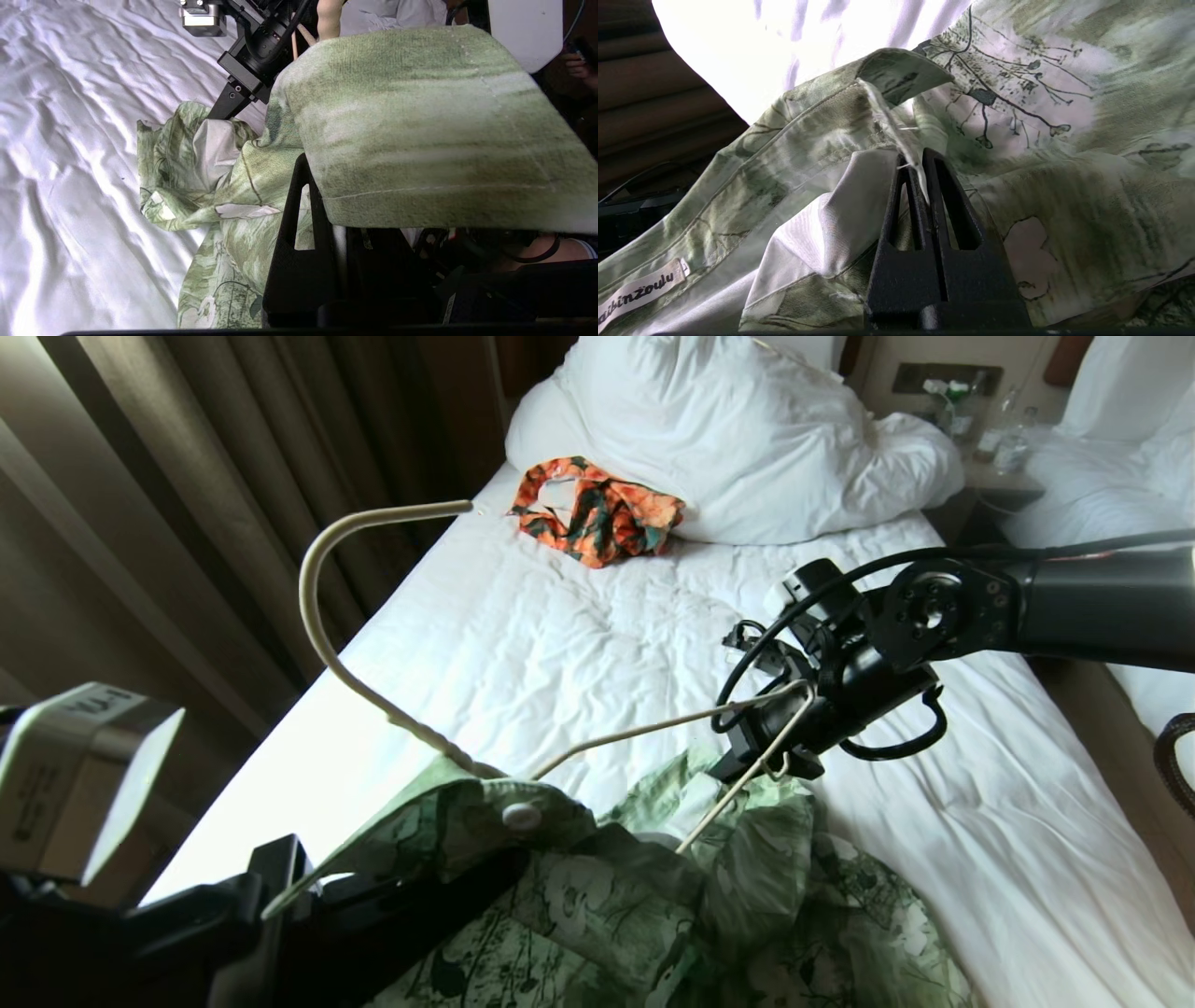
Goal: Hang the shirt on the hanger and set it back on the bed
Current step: Hook the other side of the shirt onto the hanger
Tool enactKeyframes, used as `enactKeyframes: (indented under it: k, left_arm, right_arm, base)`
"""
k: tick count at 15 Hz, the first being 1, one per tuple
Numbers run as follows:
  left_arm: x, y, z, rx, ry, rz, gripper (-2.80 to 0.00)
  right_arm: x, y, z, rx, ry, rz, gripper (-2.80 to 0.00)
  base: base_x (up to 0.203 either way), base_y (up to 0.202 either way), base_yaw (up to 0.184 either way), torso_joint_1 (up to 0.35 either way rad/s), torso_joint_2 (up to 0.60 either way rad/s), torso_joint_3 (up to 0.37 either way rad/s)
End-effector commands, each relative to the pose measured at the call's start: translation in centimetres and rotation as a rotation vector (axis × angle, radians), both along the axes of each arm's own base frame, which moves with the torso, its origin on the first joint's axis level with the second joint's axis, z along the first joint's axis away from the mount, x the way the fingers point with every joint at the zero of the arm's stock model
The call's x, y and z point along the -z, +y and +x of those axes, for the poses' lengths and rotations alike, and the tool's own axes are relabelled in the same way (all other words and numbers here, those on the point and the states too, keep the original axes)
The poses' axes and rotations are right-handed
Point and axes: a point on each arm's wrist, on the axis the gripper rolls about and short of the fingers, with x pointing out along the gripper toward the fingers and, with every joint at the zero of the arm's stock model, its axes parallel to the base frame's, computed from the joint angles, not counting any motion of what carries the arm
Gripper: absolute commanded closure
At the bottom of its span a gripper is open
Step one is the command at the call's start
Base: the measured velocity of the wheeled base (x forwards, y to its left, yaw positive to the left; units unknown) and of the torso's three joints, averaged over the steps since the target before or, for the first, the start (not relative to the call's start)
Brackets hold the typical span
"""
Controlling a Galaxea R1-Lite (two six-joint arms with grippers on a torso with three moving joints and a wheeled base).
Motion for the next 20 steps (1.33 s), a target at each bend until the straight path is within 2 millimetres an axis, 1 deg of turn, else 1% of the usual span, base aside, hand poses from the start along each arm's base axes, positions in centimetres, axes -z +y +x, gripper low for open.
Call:
enactKeyframes:
  k: [1,4,9,12,16,20]
  left_arm:
    - [-0.4,0.2,-0.1,-0.003,-0.01,-0.021,0.0]
    - [-1.0,0.7,-0.4,-0.003,-0.027,-0.051,0.0]
    - [-2.7,2.1,-0.7,-0.032,-0.06,-0.108,0.0]
    - [-3.2,2.3,-0.8,-0.031,-0.057,-0.102,0.0]
    - [-4.6,2.3,-0.8,-0.032,-0.067,-0.119,0.0]
    - [-5.8,2.5,-0.7,-0.056,-0.077,-0.129,0.0]
  right_arm:
    - [0.0,-0.2,0.1,0.003,0.005,0.0,0.0]
    - [0.1,-0.3,0.1,0.009,0.008,0.0,0.0]
    - [0.1,-0.4,0.2,0.01,0.007,0.001,0.0]
    - [-0.1,-0.4,0.1,0.008,0.005,0.002,0.0]
    - [0.1,0.4,-0.2,-0.012,0.007,-0.003,0.0]
    - [-0.9,1.2,-1.4,-0.041,-0.016,0.008,0.0]
  base:
    - [0.0,0.0,0.0,0.0,0.0,0.0]
    - [0.0,0.0,0.0,0.0,0.0,0.0]
    - [0.0,0.0,0.0,0.0,0.0,0.0]
    - [0.0,0.0,0.0,0.0,0.0,0.0]
    - [0.0,0.0,0.0,0.0,0.0,0.0]
    - [0.0,0.0,0.0,0.0,0.0,0.0]
